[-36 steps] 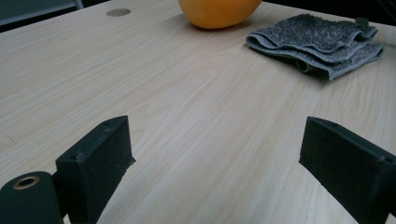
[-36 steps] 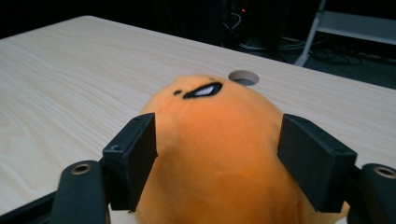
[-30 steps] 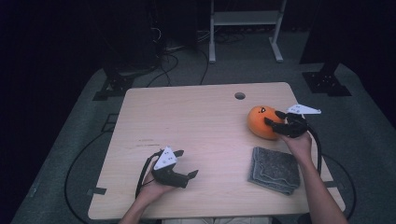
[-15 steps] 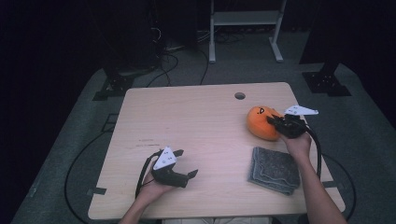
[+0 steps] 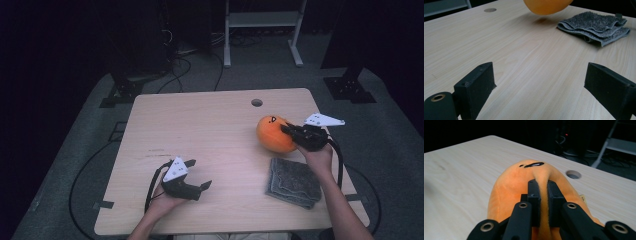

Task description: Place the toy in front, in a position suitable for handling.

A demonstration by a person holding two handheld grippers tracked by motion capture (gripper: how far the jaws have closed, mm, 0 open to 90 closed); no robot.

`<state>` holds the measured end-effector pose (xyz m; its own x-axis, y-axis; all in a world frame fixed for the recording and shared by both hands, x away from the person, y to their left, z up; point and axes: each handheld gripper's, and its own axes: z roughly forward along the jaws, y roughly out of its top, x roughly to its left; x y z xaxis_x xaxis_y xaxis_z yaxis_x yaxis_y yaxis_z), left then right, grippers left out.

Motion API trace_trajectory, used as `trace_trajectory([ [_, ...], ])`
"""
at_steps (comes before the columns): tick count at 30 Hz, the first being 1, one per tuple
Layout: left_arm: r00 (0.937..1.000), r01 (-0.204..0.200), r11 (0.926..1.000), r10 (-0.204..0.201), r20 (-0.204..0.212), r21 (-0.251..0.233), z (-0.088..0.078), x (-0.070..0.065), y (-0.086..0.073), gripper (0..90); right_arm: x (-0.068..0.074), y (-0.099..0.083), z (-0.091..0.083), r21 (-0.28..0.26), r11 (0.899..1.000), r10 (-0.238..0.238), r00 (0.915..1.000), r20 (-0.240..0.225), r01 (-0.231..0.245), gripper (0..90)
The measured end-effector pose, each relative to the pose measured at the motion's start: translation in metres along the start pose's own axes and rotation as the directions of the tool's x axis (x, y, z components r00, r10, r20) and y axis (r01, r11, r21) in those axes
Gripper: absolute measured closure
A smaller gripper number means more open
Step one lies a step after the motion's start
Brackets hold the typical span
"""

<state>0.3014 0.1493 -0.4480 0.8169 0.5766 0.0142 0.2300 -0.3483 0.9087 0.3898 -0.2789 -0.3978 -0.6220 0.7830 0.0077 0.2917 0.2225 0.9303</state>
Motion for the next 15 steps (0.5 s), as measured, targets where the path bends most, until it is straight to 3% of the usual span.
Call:
trace_trajectory([
  [6,1.0000,0.002,1.0000,-0.002,0.002,-0.008,0.000,0.000,0.000,8.5,0.029,0.011,-0.004,-0.006,0.999,-0.047,0.9948,-0.091,0.046,82.8],
  [15,1.0000,0.005,0.9998,-0.005,-0.002,-0.018,-0.002,0.001,0.001,8.5,0.072,0.016,0.004,-0.003,0.995,-0.103,0.9715,-0.214,0.105,82.6],
])
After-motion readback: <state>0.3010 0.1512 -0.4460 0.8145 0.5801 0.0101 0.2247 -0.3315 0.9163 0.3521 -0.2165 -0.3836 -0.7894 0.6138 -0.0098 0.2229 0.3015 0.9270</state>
